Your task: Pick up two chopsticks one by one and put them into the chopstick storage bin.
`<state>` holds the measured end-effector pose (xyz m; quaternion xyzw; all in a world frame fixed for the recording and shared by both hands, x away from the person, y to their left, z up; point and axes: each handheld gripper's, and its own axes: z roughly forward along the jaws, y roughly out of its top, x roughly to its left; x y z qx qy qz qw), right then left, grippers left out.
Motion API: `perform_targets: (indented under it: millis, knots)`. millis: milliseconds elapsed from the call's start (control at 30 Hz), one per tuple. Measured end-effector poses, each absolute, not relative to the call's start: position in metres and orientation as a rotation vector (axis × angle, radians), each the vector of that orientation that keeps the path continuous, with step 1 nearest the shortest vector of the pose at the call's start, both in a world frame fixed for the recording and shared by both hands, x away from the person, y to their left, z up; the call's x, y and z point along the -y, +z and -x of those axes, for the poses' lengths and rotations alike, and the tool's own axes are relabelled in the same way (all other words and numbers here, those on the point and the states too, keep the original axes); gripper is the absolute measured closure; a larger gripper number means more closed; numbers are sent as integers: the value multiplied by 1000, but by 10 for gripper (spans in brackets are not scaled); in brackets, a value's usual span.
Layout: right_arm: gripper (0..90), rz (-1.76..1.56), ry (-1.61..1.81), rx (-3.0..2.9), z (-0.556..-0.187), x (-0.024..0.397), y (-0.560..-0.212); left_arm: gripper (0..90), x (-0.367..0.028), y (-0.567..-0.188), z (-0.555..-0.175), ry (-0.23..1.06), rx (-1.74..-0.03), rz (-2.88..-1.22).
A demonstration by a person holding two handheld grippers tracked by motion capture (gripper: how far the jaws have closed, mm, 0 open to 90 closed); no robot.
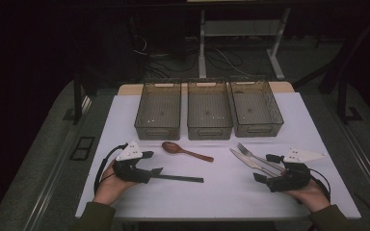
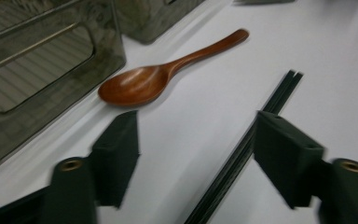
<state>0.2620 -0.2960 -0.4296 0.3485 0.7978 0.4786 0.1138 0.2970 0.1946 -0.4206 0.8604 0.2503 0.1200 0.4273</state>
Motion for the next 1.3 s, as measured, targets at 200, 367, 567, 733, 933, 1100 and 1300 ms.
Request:
perform_targets:
  millis: [200,367,567,733,933,1100,1300]
  knots:
    - [102,-1021,1403,-2343,-262,296,-430,597,-203,-427,-303,259,-673,-2201]
    - [102,-1019,1402,-2344,-262,296,-430,765,-220,-433,-308,242,-767,-2232]
    - [102,-1020,1400,-2344,-262,296,-430,886,-242,-436,-305,222,-849,-2230]
    - [102,-1023,1398,-2344,-262,296,-430,890,-250,-438,-302,239,-887,-2244]
    - [102,-1022,1399,-2343,-262,296,-430,890,-254,-440,-300,229,-910,-2248]
    - [102,-1022,1397,-2343,-262,296,-430,890,-259,-439,-296,221,-929,-2244]
    - [103,-1022,1393,-2345,-262,296,-430,890,-262,-439,-289,209,-941,-2251]
